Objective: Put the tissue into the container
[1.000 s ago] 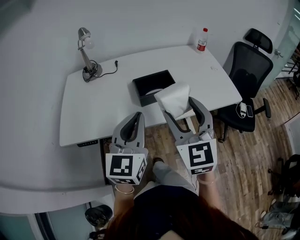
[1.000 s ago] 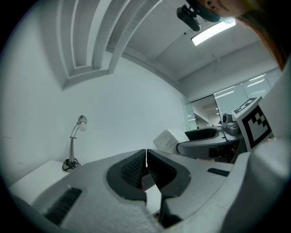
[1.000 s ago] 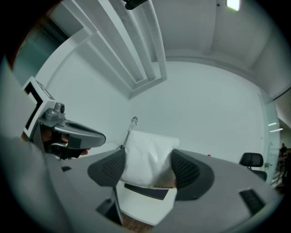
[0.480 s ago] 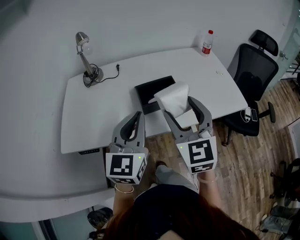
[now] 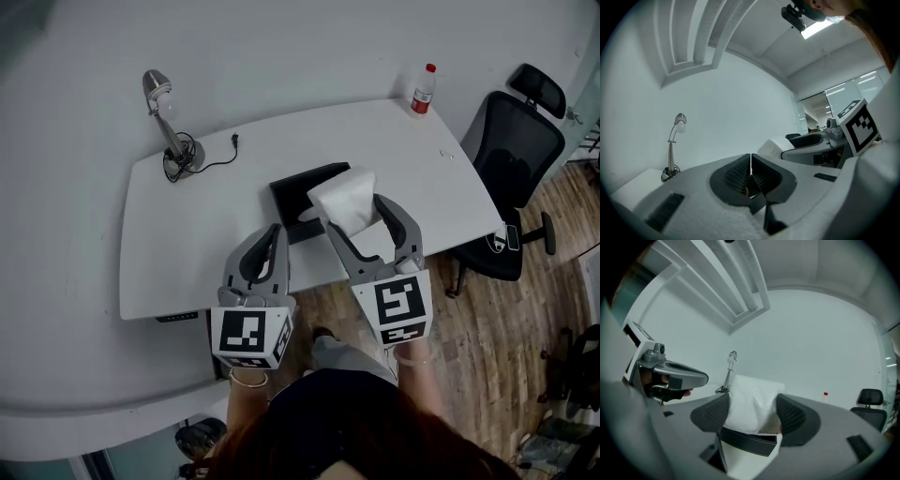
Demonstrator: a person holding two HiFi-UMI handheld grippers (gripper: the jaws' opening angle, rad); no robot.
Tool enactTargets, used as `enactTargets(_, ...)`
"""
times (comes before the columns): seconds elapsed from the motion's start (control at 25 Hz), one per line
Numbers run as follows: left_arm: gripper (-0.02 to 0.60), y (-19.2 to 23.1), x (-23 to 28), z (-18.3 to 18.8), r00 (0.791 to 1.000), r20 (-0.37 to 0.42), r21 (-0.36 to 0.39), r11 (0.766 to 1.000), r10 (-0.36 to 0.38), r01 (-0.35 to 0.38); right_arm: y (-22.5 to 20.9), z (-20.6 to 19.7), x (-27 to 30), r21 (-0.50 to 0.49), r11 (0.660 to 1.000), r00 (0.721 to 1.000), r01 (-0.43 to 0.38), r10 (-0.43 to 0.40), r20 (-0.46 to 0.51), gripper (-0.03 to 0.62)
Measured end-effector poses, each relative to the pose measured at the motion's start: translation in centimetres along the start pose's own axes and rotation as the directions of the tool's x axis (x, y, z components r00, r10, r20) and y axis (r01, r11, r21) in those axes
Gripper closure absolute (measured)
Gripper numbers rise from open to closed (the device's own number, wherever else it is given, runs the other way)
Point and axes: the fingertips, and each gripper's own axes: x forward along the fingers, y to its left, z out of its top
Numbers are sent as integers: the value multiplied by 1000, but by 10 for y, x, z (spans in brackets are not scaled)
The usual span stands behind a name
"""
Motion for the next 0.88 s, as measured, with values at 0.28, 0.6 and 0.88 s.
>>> enactTargets(0.28, 553, 9, 19, -7, 1000, -19, -3, 1000, 16, -16, -7, -12, 26, 10, 1000, 999, -26, 27, -36, 261)
enactTargets(0.6, 553, 16, 36, -16, 999, -37, -7, 1000, 28, -28, -18, -30, 52, 62, 998, 996, -24, 29, -81, 262)
enactTargets(0.88, 553, 29, 50, -28, 998, -59, -22, 999, 38, -39, -17, -48, 78, 81, 996, 990, -42, 52, -133, 263)
